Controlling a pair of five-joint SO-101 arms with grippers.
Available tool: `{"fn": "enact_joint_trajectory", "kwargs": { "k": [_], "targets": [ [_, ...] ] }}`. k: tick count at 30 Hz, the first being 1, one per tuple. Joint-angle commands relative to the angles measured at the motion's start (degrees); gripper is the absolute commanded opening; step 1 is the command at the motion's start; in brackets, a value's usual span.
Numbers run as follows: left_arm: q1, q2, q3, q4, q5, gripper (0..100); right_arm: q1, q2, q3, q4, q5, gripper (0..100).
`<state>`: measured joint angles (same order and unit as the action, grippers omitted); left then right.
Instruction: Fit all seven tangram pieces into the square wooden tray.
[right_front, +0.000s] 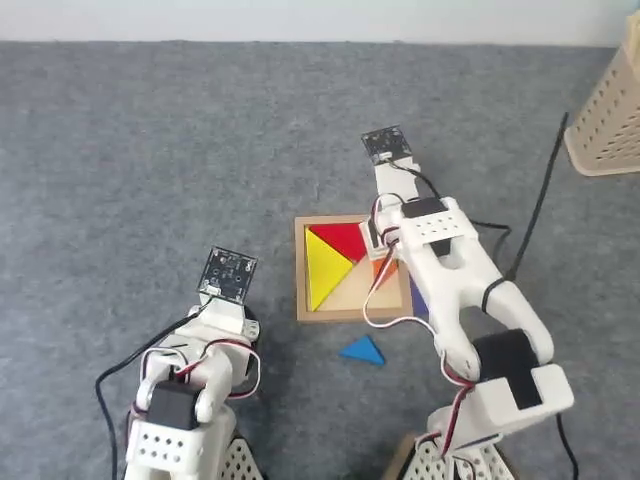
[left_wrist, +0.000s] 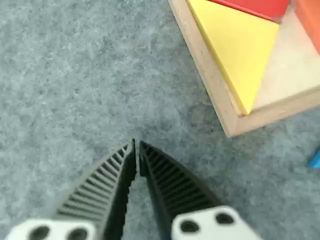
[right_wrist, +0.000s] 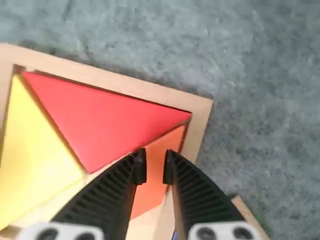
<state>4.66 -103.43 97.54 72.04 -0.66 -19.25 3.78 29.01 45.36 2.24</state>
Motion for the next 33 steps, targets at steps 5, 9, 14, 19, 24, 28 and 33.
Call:
{"fn": "enact_joint_trajectory", "kwargs": {
  "k": [5,9,14,19,24,28,33],
  "targets": [
    [-0.2,-1.1,-1.0,0.4,0.4,1,0.6,-2.0,-0.6,0.6,1.6,5.8],
    [-0.2,-1.1,-1.0,0.4,0.4,1,0.7,-7.3,-1.5,6.3,4.8,5.8],
    [-0.2,-1.1,-1.0,0.4,0.4,1,3.4,-12.3,-1.4,14.7,9.1,5.8],
    [-0.2,-1.1,-1.0,0.4,0.4,1,13.1,-16.5,-1.1,23.1,12.7,6.3],
    [-0.2,-1.1,-1.0,0.4,0.4,1,16.2,-20.4,4.6,20.0,13.6,6.9],
    [-0.2,-1.1,-1.0,0.4,0.4,1,14.7,-16.7,4.7,18.4,12.2,16.4],
    [-0.2,-1.1,-1.0,0.4,0.4,1,15.1,-9.7,0.0,18.5,10.5,20.2]
  ]
}}
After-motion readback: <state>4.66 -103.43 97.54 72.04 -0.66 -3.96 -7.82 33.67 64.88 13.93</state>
